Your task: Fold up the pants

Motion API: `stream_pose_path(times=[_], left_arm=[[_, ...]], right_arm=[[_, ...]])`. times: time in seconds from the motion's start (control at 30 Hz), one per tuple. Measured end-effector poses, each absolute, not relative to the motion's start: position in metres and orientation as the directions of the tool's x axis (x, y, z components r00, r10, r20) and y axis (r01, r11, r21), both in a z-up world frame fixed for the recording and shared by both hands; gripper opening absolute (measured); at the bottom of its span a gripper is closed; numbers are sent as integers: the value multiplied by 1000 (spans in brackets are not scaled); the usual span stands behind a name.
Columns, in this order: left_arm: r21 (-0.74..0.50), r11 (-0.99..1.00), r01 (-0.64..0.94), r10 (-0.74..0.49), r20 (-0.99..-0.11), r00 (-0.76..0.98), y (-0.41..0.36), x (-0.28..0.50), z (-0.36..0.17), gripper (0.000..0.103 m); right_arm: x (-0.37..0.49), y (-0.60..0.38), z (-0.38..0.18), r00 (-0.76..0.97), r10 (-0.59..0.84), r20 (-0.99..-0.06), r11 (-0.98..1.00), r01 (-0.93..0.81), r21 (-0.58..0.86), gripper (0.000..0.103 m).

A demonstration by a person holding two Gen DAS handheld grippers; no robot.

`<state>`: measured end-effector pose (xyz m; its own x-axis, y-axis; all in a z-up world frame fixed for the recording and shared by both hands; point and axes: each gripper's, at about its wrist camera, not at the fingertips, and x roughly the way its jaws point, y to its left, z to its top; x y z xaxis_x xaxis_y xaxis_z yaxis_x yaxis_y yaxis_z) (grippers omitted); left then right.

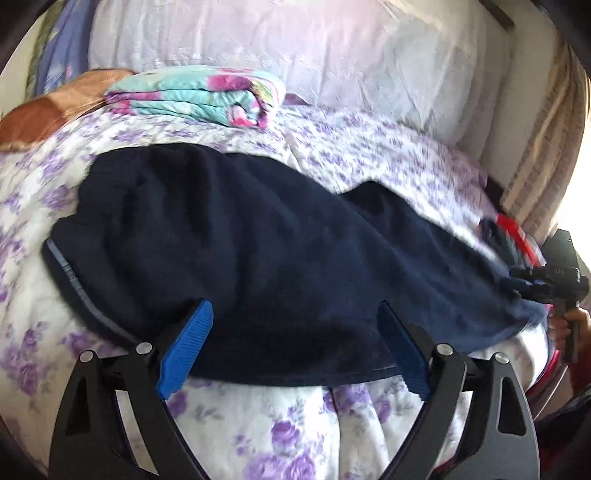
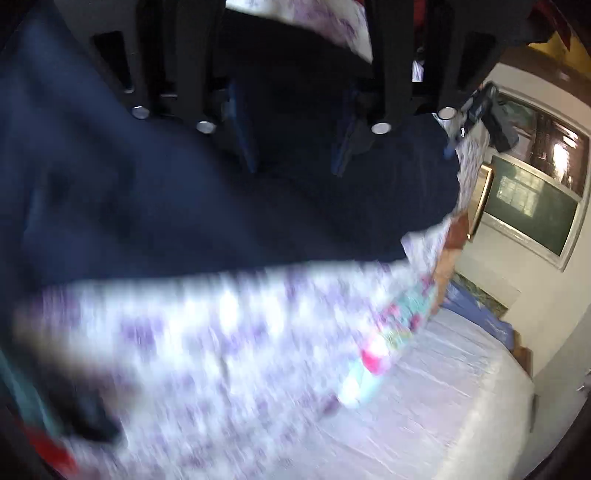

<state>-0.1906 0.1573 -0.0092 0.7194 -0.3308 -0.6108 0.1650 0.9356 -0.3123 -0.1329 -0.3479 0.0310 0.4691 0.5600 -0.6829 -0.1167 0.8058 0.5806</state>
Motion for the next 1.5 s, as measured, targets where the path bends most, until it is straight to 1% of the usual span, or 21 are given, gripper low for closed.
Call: stream_pose_path(times=[0.03,0.07,0.1,0.17,0.3,0.37,0.43,0.53,0.73,0.77,0.87,0.9,1.0,1.03,1.07,1.13,1.2,1.27,1.33,1.4,1.5], left_arm=[[-345,925,158,-345,-591,730,165,-193,-3,88],[-359,922,149,-344,-577,741,170,-193,3,88],[-368,920,133,-335,-566,753,178,-190,8,88],[-391,916,93,-317,-561,765,191,-179,14,89],[-426,905,-9,-283,-617,734,209,-154,-1,89],[-457,889,-26,-298,-622,724,215,-151,-14,89],[-445,895,-16,-291,-612,736,215,-151,-17,89],[-427,904,10,-298,-613,732,208,-146,-17,98],[-377,926,-11,-249,-635,731,203,-144,-18,98],[-373,928,-14,-245,-636,731,203,-144,-18,98],[-367,930,-21,-237,-642,729,202,-142,-18,98],[-365,931,-21,-236,-644,728,201,-141,-18,98],[-357,934,-25,-229,-649,725,200,-141,-18,98],[-357,934,-25,-228,-649,726,201,-140,-18,98],[-358,933,-26,-229,-648,726,201,-141,-18,98],[-362,932,-25,-231,-645,728,202,-141,-18,98],[-369,929,-23,-236,-642,730,203,-141,-18,98],[-373,928,-21,-240,-639,731,203,-142,-18,98],[-378,925,-22,-243,-637,732,204,-143,-18,98],[-372,928,-26,-237,-642,730,203,-142,-18,98],[-348,937,-35,-216,-655,724,200,-139,-18,98]], right_arm=[[-121,-343,45,476,591,-651,789,-171,591,58],[-105,-334,54,456,638,-621,756,-214,619,63],[-89,-322,59,421,689,-591,714,-250,654,67],[-55,-290,61,317,776,-545,628,-318,710,70],[16,-217,45,103,829,-550,546,-367,753,72],[40,-188,33,40,822,-568,542,-362,759,72],[65,-162,26,-28,805,-592,543,-367,756,72],[78,-140,15,-120,785,-607,524,-394,755,72],[80,-115,-14,-265,713,-649,516,-428,742,74],[80,-111,-18,-289,709,-643,506,-425,750,76],[74,-100,-22,-389,718,-577,431,-402,808,81],[72,-97,-21,-391,728,-564,416,-402,816,83],[81,-88,-22,-367,774,-516,391,-363,846,83],[88,-86,-23,-331,792,-513,398,-356,846,83],[96,-87,-25,-287,810,-511,413,-338,846,81],[105,-90,-35,-246,826,-507,437,-287,852,60],[98,-96,-37,-202,789,-580,499,-340,797,27],[93,-105,-39,-159,790,-592,518,-343,783,14],[92,-120,-39,-124,807,-577,523,-303,797,13],[92,-124,-34,-74,797,-600,547,-332,768,9],[94,-118,-30,-7,744,-668,613,-390,687,7]])
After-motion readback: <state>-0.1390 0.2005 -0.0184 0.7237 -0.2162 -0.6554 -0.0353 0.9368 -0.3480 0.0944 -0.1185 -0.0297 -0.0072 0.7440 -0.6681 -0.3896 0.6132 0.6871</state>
